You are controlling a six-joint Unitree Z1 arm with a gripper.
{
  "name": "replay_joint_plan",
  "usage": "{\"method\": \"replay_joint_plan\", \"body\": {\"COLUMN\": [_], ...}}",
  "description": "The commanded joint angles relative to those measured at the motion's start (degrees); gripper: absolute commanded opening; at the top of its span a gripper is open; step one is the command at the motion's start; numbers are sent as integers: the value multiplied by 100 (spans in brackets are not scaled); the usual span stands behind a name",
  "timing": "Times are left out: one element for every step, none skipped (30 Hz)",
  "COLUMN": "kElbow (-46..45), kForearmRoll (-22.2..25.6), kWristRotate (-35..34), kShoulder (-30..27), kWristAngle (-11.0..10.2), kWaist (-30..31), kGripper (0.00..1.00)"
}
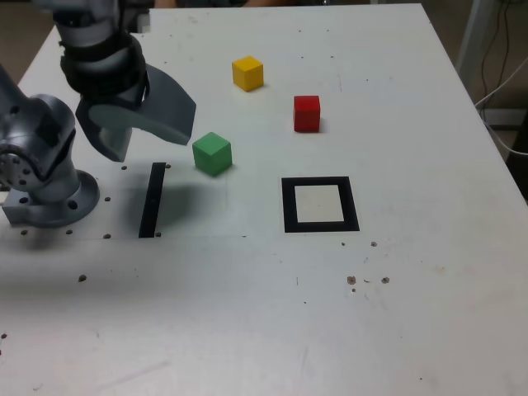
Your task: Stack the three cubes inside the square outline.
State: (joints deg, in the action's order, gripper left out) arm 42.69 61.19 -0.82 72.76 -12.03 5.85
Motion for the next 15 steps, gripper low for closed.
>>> {"method": "replay_joint_plan", "body": {"kElbow": [288,411,532,649,765,930,1067,1215,1375,1545,1731,1926,2131,2344,2565], "kForearmRoll": [85,113,133,152,174,207,235,266,299,337,386,444,512,592,690], "kWristRotate": [252,369,471,541,587,636,672,720,782,860,955,1064,1184,1319,1465], "kShoulder": [162,224,288,352,416,503,573,649,730,817,908,1006,1108,1215,1332], "kWristAngle": [37,44,42,33,21,2,-12,-23,-34,-44,-54,-65,-74,-82,-90], "kWaist": [-212,-308,-397,-469,-526,-589,-632,-678,-734,-801,-878,-964,-1064,-1174,-1288], "kGripper": [99,99,99,99,99,99,99,99,99,99,99,99,99,99,99]}}
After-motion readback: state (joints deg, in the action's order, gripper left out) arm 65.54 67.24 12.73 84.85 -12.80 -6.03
